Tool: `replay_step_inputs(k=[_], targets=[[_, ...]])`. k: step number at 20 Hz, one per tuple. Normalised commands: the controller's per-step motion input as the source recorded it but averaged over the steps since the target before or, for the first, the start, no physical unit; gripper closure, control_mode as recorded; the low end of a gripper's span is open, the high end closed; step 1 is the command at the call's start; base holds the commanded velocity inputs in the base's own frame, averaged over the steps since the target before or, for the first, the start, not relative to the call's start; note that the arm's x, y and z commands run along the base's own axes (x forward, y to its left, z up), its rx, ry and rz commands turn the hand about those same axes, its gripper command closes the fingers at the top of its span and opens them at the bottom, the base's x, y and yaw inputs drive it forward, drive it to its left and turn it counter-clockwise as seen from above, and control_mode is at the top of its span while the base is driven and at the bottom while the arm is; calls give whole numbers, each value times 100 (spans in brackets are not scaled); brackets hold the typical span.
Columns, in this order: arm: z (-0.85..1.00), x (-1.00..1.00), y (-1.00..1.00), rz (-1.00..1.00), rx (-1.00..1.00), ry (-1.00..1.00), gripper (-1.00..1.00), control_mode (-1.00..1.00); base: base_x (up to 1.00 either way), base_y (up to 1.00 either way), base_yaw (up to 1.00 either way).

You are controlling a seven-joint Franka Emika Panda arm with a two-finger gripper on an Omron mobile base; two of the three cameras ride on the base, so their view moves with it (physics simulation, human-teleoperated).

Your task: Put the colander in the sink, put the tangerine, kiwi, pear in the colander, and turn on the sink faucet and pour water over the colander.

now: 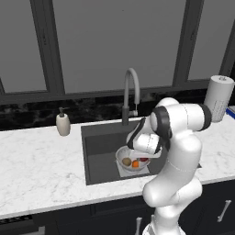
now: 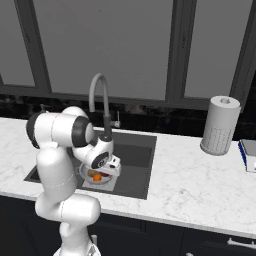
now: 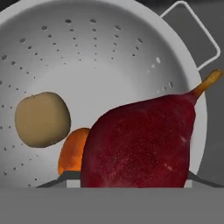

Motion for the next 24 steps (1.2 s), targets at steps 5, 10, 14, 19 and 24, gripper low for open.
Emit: replay_step_inputs(k=[5,10,14,19,24], targets=[[-17,7,7,0,0,0,100,-100,0,0,0],[-1,0,8,0,0,0,-100,-100,0,0,0],[0,0,2,0,0,0,-100,-100,0,0,0],[0,0,0,0,0,0,-100,-100,0,0,0],[0,0,-2,0,0,0,-100,-100,0,0,0]])
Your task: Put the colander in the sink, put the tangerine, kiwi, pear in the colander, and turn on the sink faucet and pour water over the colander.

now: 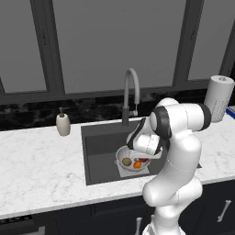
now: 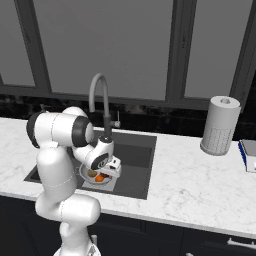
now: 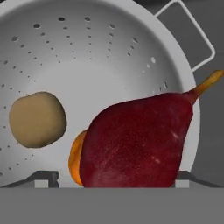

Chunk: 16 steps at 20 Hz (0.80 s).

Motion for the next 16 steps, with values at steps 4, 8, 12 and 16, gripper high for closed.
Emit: replay_step_inputs(k=[4,8,12,16], targets=[[37,-1,-2,0,0,-11,-100,-100,0,0,0],[66,-16,-2,3,0,-27,-100,-100,0,0,0],[62,-4,-22,1,0,-30,-100,-100,0,0,0],[63,0,-25,0,3,-28,-100,-100,0,0,0]])
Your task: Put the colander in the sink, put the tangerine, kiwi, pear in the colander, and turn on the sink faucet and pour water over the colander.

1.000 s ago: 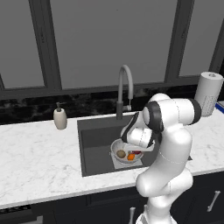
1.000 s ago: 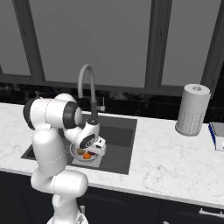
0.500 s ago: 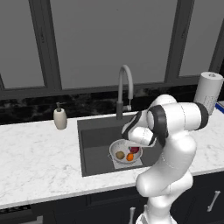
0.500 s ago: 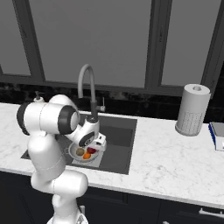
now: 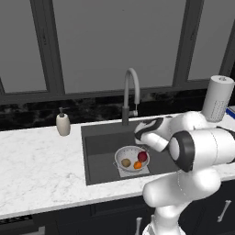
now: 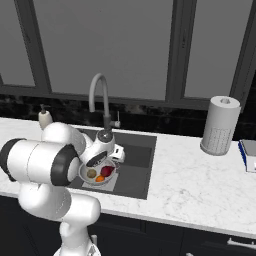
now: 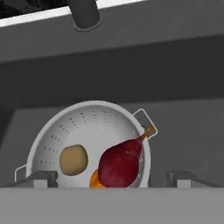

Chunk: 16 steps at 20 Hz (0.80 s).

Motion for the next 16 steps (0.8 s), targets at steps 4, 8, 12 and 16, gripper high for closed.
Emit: replay_step_inputs(k=[4,8,12,16], targets=[[71,4,-13,0,4,-32,-100,-100,0,0,0],[68,0,-20,0,7,-45,-100,-100,0,0,0],[65,0,-16,1,9,-45,-100,-100,0,0,0],[47,4,-3,0,4,-42,-100,-100,0,0,0]])
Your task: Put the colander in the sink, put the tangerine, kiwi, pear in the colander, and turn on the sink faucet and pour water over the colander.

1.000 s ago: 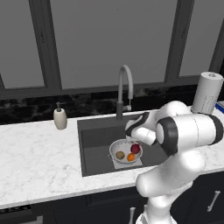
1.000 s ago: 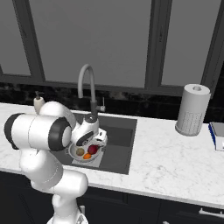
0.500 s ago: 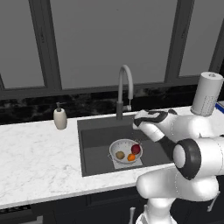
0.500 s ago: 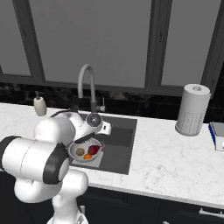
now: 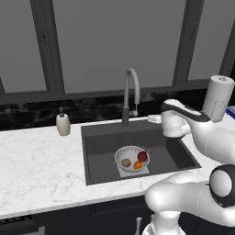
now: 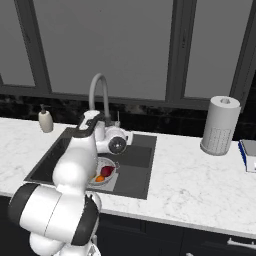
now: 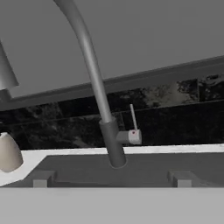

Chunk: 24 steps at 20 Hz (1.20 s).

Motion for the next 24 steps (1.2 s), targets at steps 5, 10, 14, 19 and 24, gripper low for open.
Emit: replay_step_inputs(k=[5,10,14,19,24], targets=[[16,23,1,-9,0,-31,-100,-100,0,0,0],[0,28,22,-14,-1,-17,-100,-100,0,0,0],[-4,14,36,-14,-2,-15,-100,-100,0,0,0],[-9,1,1,-4,0,-9,-100,-100,0,0,0],[-5,18,-20,0,2,-10,-100,-100,0,0,0]])
